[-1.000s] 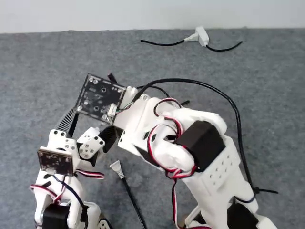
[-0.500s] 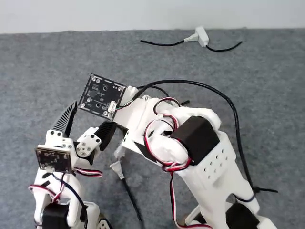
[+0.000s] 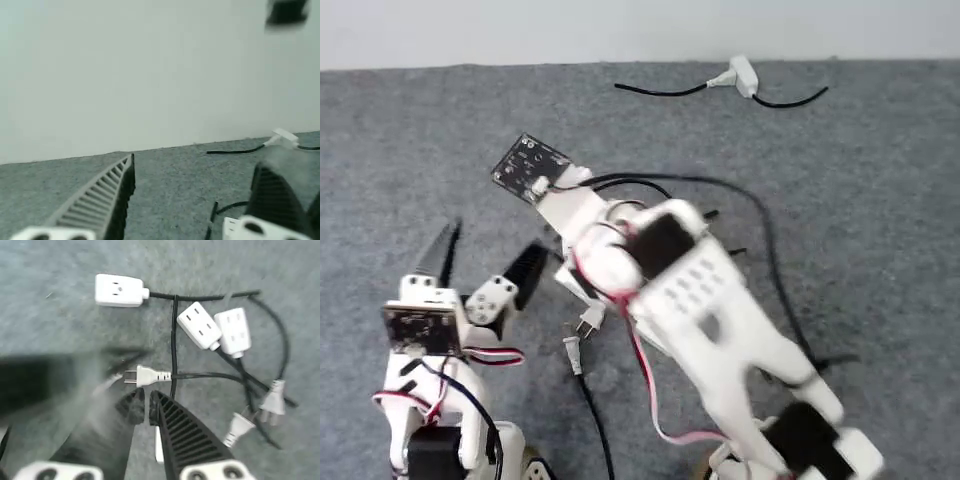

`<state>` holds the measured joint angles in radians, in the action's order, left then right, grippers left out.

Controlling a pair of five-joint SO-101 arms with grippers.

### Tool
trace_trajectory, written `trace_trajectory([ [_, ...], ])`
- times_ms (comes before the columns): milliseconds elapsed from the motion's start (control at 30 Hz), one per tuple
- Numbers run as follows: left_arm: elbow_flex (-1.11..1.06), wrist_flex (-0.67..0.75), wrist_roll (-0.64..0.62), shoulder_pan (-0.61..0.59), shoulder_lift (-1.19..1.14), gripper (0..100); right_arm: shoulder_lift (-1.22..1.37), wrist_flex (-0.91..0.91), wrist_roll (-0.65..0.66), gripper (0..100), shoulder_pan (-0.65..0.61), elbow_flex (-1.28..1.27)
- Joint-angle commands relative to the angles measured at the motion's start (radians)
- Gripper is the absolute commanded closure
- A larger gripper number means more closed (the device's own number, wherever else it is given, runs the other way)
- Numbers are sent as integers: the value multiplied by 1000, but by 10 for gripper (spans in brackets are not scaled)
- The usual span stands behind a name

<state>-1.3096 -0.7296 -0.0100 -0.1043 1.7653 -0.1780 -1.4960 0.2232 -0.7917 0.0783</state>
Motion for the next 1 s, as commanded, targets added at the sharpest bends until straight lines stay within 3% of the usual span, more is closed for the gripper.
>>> trace_trajectory([
  [0, -18, 55, -11, -149, -3, 652, 151, 334, -133, 990, 25, -186],
  [100, -81, 55, -31, -207, -2, 652, 246, 484, -338, 990, 27, -232],
  [200, -117, 75, -78, -264, -2, 652, 305, 498, -543, 990, 30, -227],
  [333, -171, 144, -120, -292, -2, 652, 351, 499, -690, 990, 25, -235],
  [967, -311, 296, -89, -287, -2, 652, 337, 490, -723, 986, 28, -267],
])
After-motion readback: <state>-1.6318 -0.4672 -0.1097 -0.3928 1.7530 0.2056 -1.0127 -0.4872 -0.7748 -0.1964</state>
